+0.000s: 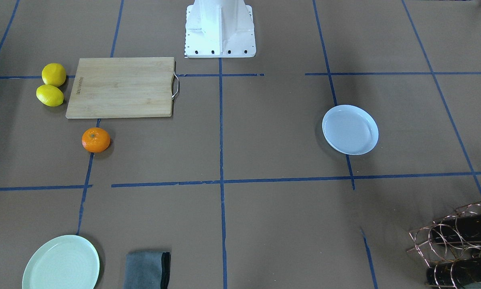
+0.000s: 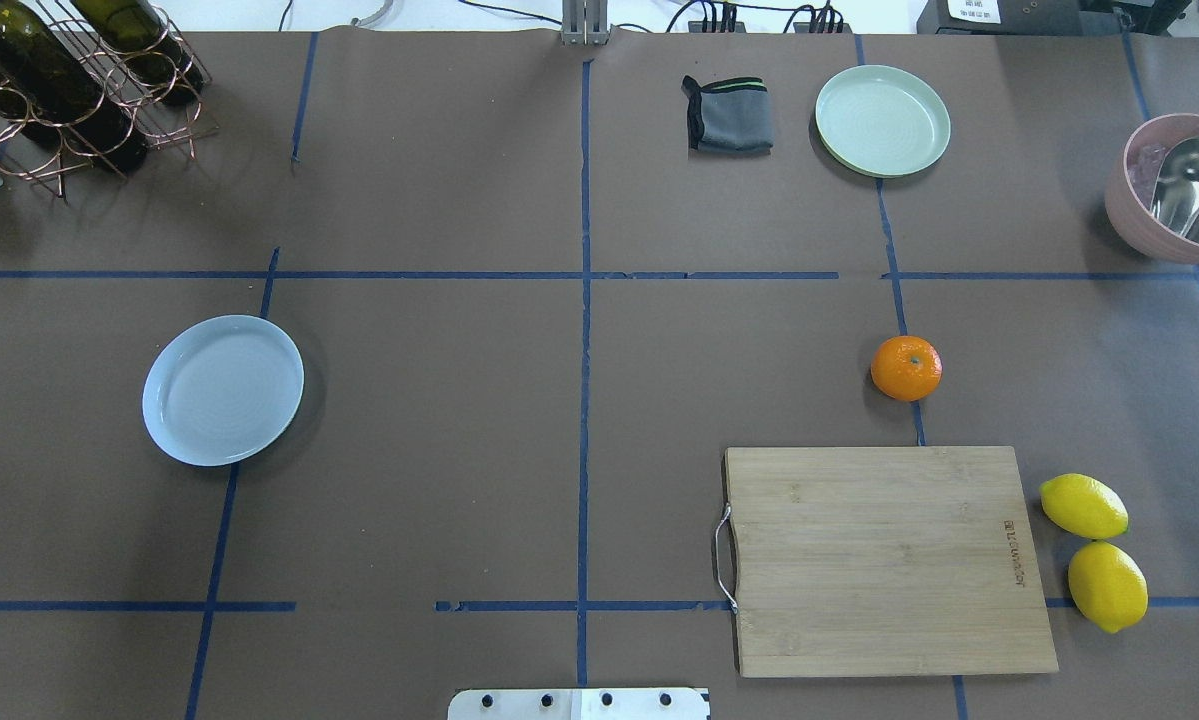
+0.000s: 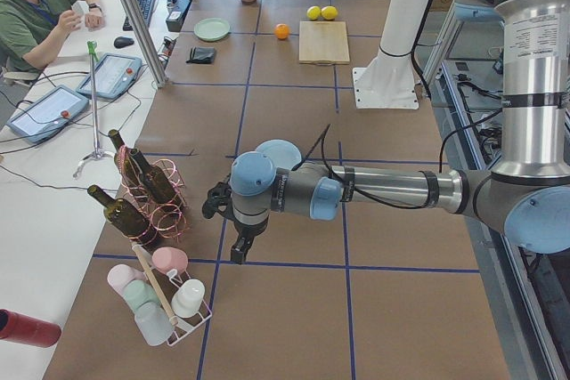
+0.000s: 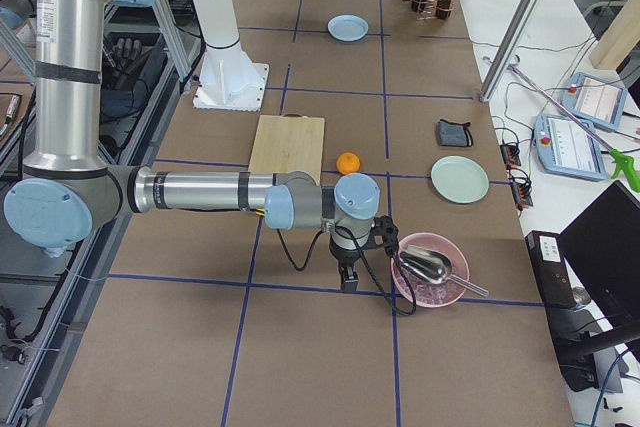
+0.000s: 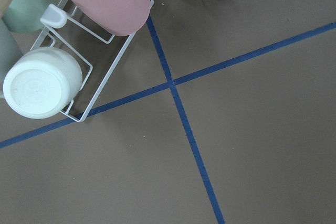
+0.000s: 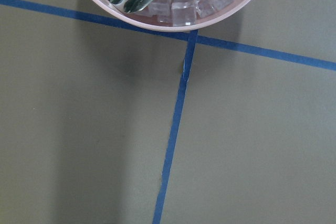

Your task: Pick orange to plate

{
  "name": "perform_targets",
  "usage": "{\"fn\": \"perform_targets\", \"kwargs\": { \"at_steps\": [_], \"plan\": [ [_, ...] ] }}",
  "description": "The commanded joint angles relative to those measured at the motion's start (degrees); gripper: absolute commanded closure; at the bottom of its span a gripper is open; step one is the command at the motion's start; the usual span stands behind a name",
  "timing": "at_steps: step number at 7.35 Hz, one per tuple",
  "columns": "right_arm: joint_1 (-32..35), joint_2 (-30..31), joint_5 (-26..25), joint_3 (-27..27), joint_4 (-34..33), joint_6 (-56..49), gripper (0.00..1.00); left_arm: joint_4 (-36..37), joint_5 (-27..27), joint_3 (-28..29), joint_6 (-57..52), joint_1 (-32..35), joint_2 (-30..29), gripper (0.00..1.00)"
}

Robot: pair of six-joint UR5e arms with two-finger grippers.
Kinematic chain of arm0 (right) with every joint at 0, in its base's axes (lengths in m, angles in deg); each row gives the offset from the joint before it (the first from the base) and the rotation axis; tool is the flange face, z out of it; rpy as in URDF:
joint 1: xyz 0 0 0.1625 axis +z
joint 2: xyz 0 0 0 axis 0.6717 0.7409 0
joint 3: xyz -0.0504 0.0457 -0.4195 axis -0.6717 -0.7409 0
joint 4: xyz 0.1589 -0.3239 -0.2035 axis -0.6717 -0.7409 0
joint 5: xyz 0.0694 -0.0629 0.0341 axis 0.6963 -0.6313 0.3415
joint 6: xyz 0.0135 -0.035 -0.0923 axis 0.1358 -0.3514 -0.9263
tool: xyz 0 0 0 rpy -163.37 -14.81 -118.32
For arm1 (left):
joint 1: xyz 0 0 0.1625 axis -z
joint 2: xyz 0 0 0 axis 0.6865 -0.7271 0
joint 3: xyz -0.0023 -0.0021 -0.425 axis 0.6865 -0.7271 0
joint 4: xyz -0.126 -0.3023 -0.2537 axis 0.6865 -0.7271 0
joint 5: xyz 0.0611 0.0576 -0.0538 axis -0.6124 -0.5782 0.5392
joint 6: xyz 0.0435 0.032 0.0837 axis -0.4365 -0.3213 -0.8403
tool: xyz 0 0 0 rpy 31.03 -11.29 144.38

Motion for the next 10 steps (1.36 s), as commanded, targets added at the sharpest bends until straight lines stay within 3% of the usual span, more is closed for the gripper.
{"fn": "perform_targets", "kwargs": {
  "at_steps": [1, 3, 4, 5, 7, 8, 10],
  "plan": [
    [-0.17, -0.06, 0.25, -0.04, -0.08, 0.27, 0.00, -0.09, -0.06, -0.26, -0.04, 0.00, 0.00, 0.00],
    [-0.61, -0.23, 0.61, 0.31, 0.35, 0.36, 0.00, -1.58, -0.06, -0.09, -0.04, 0.00, 0.09, 0.00],
    [-2.88, -0.32, 0.43, 0.74, 5.32, 0.71, 0.00, -3.15, -0.06, -0.61, -0.04, -0.18, 0.00, 0.00],
    [-3.68, -2.06, 0.00, 0.49, 11.54, 1.06, 0.00, -8.99, -0.06, -1.40, 0.13, -2.79, -0.35, 0.00],
    [-3.69, -3.75, 0.52, 0.66, 13.72, 2.56, 0.00, -27.50, -0.67, 0.51, 0.66, -2.90, -2.45, 0.00],
    [-3.69, -3.66, 0.61, 1.01, 13.80, 2.47, 0.00, -33.43, 0.02, 1.57, 0.57, -2.82, -2.03, 0.00],
    [-3.69, -4.01, 0.52, 2.06, 13.89, 2.30, 0.00, -39.24, 6.93, 1.85, 1.96, -3.68, -0.71, 0.00]
  ]
}}
